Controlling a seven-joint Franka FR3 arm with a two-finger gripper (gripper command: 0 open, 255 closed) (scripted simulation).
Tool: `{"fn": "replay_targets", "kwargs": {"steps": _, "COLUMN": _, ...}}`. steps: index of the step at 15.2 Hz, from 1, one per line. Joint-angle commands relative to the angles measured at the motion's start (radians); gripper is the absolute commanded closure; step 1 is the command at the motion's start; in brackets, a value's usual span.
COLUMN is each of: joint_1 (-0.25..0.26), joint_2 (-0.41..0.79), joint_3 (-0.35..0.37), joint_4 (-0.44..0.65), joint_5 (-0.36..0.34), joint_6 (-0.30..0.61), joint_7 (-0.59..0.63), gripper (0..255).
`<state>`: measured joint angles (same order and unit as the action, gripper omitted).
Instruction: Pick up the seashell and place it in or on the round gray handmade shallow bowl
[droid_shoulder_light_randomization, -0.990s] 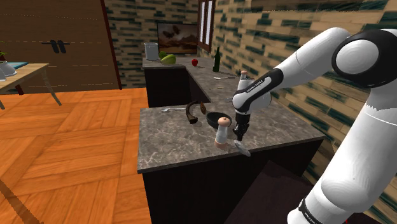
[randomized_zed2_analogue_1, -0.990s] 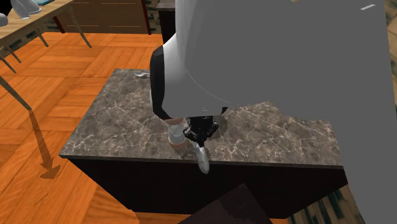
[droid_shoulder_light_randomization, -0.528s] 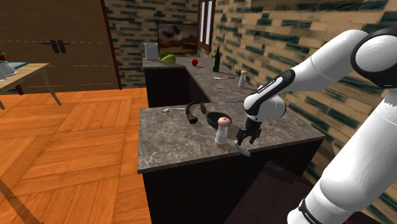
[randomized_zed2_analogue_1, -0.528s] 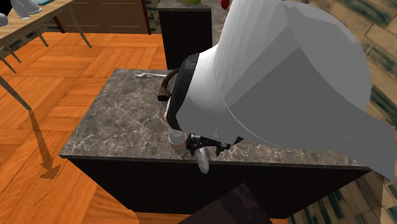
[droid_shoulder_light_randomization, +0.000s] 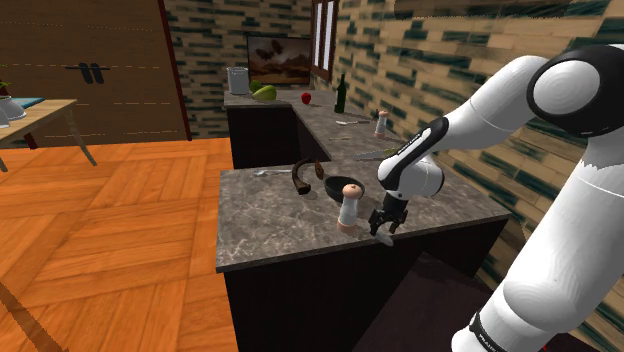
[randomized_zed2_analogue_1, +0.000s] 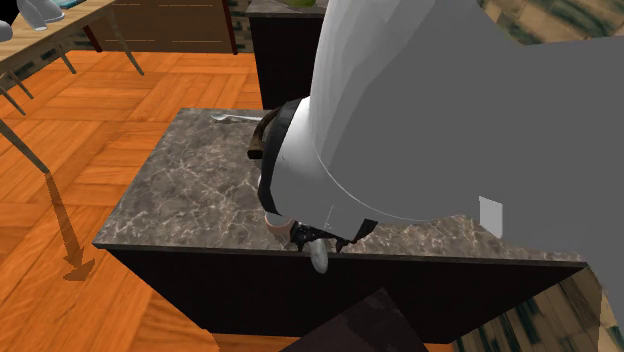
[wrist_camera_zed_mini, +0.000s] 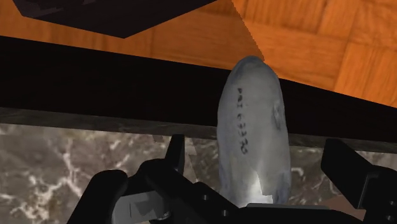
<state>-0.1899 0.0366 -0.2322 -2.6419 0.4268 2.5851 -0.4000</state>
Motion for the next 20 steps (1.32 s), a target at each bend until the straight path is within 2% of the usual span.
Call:
{"fn": "replay_targets", "kwargs": {"steps": 1, "joint_1": 0.0, "joint_2": 0.004, "joint_3": 0.001, "joint_4": 0.001, "joint_5": 0.004, "joint_6": 0.003, "joint_7": -0.002, "gripper": 0}}
{"fn": "replay_targets", "kwargs": {"steps": 5, "joint_1": 0.0, "joint_2": 0.004, "joint_3": 0.001, "joint_4": 0.001, "joint_5": 0.004, "joint_6": 0.003, "joint_7": -0.002, "gripper": 0}}
{"fn": "replay_targets", "kwargs": {"steps": 6, "joint_1": 0.001, "joint_2": 0.004, "joint_3": 0.001, "joint_4": 0.001, "joint_5": 0.004, "joint_6": 0.003, "joint_7": -0.002, "gripper": 255}}
{"fn": "replay_targets", "kwargs": {"steps": 15, "joint_1": 0.0, "joint_2": 0.004, "joint_3": 0.001, "joint_4": 0.001, "joint_5": 0.004, "joint_6": 0.003, "joint_7": -0.002, "gripper": 255}}
{"fn": "replay_targets", "kwargs": {"steps": 20, "joint_1": -0.006, "joint_2": -0.075, "joint_3": -0.008, "joint_4": -0.001, "joint_5": -0.073, "joint_6": -0.062, "joint_7": 0.064, "gripper": 255}}
